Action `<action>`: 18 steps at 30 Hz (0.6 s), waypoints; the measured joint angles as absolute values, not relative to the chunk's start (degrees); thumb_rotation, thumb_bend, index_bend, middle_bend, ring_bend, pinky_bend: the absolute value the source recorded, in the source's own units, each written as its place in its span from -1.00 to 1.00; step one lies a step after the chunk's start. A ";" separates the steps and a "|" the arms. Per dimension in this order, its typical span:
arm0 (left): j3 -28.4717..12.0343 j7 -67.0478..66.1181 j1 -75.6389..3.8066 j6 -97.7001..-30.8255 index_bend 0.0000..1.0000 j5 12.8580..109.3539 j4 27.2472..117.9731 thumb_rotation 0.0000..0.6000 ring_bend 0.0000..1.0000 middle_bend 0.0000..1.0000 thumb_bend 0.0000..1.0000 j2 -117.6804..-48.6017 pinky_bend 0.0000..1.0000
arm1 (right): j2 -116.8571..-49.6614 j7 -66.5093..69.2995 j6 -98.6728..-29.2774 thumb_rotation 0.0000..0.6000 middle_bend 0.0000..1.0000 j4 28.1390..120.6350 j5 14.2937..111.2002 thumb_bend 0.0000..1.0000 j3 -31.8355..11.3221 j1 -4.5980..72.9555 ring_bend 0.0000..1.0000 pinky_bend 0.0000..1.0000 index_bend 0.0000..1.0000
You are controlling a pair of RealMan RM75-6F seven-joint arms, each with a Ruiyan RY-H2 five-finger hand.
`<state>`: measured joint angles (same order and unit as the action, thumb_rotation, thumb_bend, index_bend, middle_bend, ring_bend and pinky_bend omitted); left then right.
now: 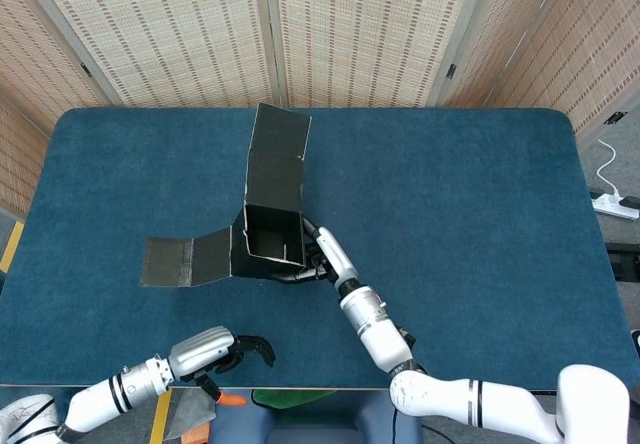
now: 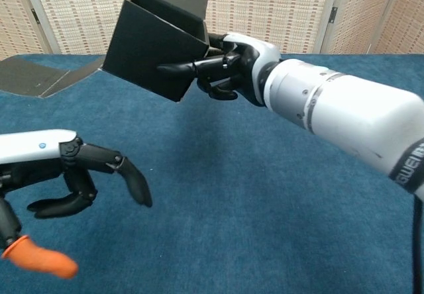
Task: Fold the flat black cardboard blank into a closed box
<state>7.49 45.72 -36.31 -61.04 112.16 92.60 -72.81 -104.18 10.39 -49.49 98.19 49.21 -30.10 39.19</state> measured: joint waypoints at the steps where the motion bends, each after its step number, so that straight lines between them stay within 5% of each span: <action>1: 6.76 42.32 -35.91 -60.75 -0.38 110.08 92.20 1.00 0.68 -0.36 -0.54 -73.81 0.84 | -103.41 10.63 -49.52 1.00 0.08 99.09 49.15 -0.61 -29.63 38.72 0.55 1.00 -0.29; 9: 0.05 18.91 -30.50 -66.36 -0.41 96.86 86.12 1.00 0.67 -0.38 -0.44 -81.75 0.84 | -98.84 13.06 -49.69 1.00 0.07 102.13 50.10 -0.61 -25.42 35.64 0.55 1.00 -0.29; 18: -3.95 14.41 -26.51 -79.41 -0.35 96.09 80.51 1.00 0.67 -0.30 -0.35 -84.58 0.84 | -97.98 14.50 -49.52 1.00 0.05 101.00 53.24 -0.61 -22.50 35.13 0.55 1.00 -0.29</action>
